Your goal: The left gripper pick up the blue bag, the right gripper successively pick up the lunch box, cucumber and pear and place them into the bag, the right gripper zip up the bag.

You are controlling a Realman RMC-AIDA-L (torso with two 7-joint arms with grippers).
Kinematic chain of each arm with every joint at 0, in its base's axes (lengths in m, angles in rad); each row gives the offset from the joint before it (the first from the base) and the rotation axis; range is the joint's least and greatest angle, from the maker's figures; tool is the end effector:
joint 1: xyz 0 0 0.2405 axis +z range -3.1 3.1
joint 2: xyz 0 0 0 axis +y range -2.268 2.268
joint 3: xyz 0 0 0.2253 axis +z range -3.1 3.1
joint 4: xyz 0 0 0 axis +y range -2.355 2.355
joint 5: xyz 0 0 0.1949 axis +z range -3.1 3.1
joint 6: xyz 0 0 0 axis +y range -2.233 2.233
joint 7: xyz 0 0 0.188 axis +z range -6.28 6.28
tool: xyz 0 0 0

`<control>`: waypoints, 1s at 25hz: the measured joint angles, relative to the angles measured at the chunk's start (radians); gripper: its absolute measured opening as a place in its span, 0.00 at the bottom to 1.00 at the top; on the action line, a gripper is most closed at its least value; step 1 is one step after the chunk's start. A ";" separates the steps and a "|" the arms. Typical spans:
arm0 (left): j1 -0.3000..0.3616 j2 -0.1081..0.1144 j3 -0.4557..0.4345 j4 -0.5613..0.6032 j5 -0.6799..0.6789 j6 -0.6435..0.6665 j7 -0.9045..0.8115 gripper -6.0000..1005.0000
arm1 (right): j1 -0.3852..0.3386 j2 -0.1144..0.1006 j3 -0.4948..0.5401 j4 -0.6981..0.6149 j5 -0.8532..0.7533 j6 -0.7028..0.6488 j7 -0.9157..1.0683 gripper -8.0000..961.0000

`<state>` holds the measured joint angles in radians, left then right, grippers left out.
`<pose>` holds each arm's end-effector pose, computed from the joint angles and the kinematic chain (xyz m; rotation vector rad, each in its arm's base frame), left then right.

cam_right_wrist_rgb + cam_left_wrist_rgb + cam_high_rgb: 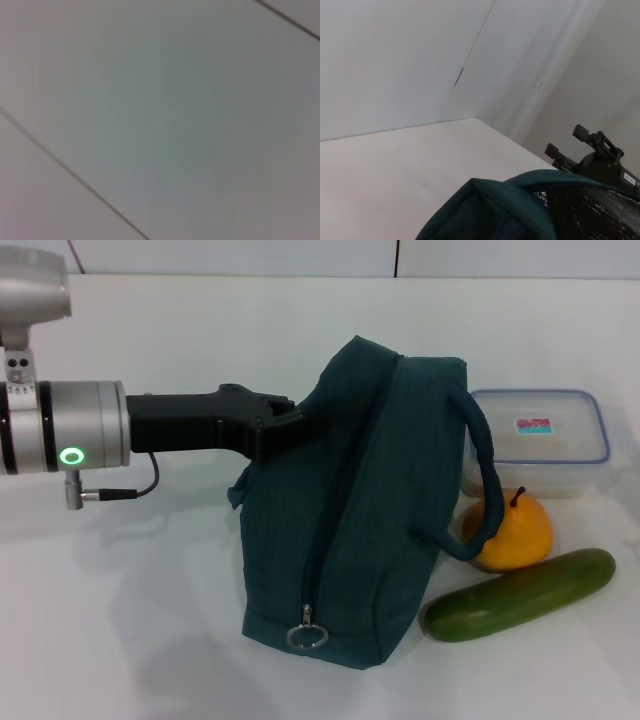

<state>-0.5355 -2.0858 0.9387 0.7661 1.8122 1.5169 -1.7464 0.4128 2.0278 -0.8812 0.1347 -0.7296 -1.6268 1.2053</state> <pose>-0.1675 0.3276 -0.0301 -2.7634 -0.9036 -0.8039 0.2739 0.3028 0.0306 -1.4771 1.1948 1.5776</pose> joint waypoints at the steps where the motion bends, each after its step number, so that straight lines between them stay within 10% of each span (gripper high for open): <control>1: 0.000 0.000 0.000 0.001 0.000 0.000 0.009 0.05 | -0.003 0.000 0.000 -0.004 0.000 0.006 0.022 0.87; 25: 0.000 -0.004 0.006 -0.002 -0.037 -0.020 0.078 0.05 | 0.022 0.001 -0.011 -0.032 -0.096 0.270 0.294 0.87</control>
<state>-0.5356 -2.0893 0.9449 0.7642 1.7753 1.4970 -1.6683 0.4351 2.0284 -0.8924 0.1028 -0.8252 -1.3565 1.4990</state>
